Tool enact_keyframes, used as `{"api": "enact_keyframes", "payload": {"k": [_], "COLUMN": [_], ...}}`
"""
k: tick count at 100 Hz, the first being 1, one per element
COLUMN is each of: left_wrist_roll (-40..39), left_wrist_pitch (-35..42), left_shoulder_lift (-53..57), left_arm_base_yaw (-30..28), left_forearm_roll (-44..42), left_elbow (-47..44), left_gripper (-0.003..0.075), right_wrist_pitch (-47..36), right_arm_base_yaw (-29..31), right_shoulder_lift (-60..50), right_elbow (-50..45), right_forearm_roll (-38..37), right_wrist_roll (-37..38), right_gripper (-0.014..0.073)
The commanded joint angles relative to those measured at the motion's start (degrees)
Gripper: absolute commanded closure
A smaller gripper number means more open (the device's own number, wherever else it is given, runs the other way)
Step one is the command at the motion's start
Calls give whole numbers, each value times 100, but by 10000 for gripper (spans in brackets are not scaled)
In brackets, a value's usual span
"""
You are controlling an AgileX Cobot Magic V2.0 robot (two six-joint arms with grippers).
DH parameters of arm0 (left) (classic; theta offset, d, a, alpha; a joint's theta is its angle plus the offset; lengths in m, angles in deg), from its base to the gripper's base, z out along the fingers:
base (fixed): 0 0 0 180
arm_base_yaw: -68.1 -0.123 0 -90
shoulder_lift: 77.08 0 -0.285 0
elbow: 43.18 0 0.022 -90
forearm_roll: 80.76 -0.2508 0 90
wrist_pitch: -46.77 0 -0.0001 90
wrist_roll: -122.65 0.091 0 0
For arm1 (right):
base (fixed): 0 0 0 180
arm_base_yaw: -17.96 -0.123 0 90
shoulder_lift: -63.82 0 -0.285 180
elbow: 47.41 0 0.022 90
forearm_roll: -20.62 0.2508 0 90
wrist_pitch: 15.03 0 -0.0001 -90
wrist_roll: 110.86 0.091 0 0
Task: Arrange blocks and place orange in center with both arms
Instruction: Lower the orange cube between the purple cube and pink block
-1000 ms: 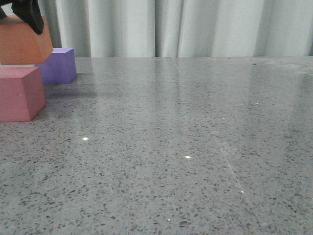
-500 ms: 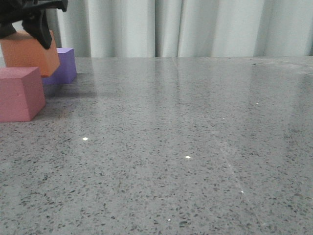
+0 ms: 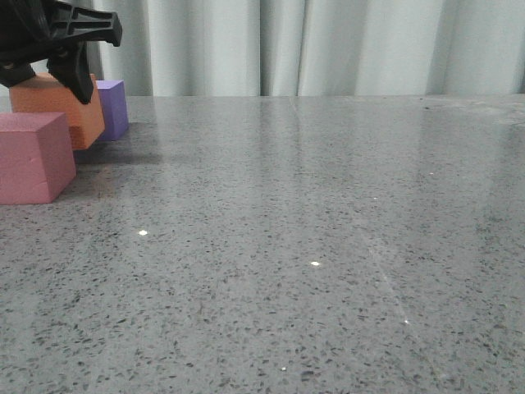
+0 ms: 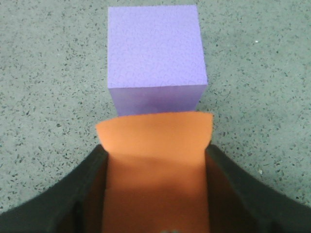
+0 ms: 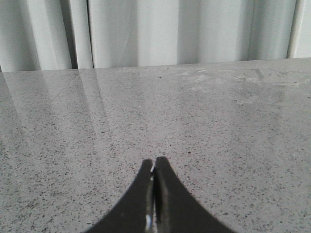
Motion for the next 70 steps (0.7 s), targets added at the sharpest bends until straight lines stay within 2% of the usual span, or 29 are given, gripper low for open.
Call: {"api": "enact_keyframes", "payload": {"k": [1, 70], "left_wrist_roll": [9, 12], "left_wrist_pitch": [280, 277], "left_shoulder_lift": [167, -174], "left_arm_base_yaw": [31, 31], "left_forearm_roll": [-112, -112], "left_elbow": [137, 125], "left_gripper": [617, 599], "right_wrist_pitch": [-507, -507], "right_arm_base_yaw": [50, 50], "right_shoulder_lift": [-123, -123], "right_elbow": [79, 79], "right_forearm_roll": [-15, -15], "right_wrist_roll": [-41, -41], "right_gripper": [661, 661]}}
